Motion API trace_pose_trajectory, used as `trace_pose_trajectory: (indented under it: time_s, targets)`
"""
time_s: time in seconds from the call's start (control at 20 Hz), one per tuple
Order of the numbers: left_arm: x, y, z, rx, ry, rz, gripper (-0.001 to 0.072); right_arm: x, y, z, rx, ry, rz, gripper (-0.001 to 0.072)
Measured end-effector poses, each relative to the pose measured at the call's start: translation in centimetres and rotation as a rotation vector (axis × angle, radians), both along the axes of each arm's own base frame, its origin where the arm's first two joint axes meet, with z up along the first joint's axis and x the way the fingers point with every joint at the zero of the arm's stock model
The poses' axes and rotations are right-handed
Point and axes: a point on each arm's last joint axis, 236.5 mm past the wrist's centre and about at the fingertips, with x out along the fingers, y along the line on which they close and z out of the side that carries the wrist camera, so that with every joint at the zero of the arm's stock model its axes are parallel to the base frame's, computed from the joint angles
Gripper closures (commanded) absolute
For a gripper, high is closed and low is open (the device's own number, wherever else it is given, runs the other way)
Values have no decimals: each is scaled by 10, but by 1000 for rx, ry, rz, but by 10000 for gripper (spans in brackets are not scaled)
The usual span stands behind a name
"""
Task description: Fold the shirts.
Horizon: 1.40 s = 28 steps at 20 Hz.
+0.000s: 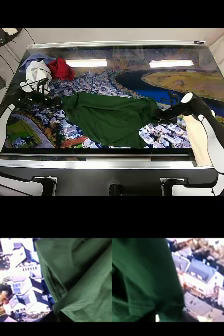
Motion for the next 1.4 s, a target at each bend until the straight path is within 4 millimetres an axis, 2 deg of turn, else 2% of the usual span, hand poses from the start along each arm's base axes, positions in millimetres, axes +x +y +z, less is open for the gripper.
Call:
trace_pose_trajectory:
  time_s: [0.15, 0.25, 0.3, 0.35, 0.4, 0.5, 0.55, 0.6, 0.65, 0.7, 0.75, 0.8, 0.85, 0.9, 0.95, 1.05, 1.25, 1.35, 1.4]
  targets:
    - [6, 1, 22, 6, -52, -1, 673, 16, 2, 10, -26, -60, 7, 668]
    - [24, 1, 65, 13, -162, 3, 673, 42, -9, 45, -88, -177, 22, 668]
    - [39, 3, 100, 21, -257, 8, 673, 57, -17, 71, -130, -255, 30, 668]
    - [53, 4, 143, 32, -362, 12, 673, 76, -28, 109, -187, -364, 34, 668]
    - [66, 6, 194, 42, -487, 27, 673, 92, -38, 154, -244, -482, 30, 668]
    - [75, 10, 319, 56, -776, 71, 673, 113, -59, 268, -366, -763, -9, 668]
    - [67, 14, 388, 60, -940, 107, 673, 112, -71, 335, -432, -917, -48, 668]
    - [47, 18, 449, 60, -1087, 146, 673, 101, -80, 393, -487, -1043, -86, 668]
    - [24, 23, 498, 57, -1208, 188, 673, 82, -88, 450, -535, -1166, -132, 668]
    - [-5, 28, 540, 48, -1316, 234, 673, 59, -92, 491, -565, -1251, -167, 668]
    - [-32, 33, 572, 40, -1401, 276, 673, 34, -95, 527, -589, -1328, -201, 668]
    - [-60, 39, 597, 34, -1478, 319, 673, 11, -97, 550, -605, -1370, -224, 668]
    - [-83, 43, 614, 32, -1532, 353, 673, -10, -99, 564, -622, -1390, -243, 668]
    - [-105, 47, 628, 37, -1579, 382, 673, -27, -101, 570, -632, -1388, -257, 668]
    - [-124, 50, 639, 45, -1617, 406, 673, -42, -103, 573, -640, -1375, -267, 668]
    - [-150, 57, 653, 64, -1670, 444, 673, -63, -109, 569, -663, -1328, -283, 667]
    - [-162, 67, 652, 97, -1665, 483, 672, -85, -117, 543, -678, -1191, -291, 667]
    - [-155, 72, 642, 107, -1627, 490, 673, -92, -119, 515, -670, -1068, -283, 668]
    - [-146, 75, 632, 117, -1594, 487, 673, -96, -119, 493, -659, -980, -271, 668]
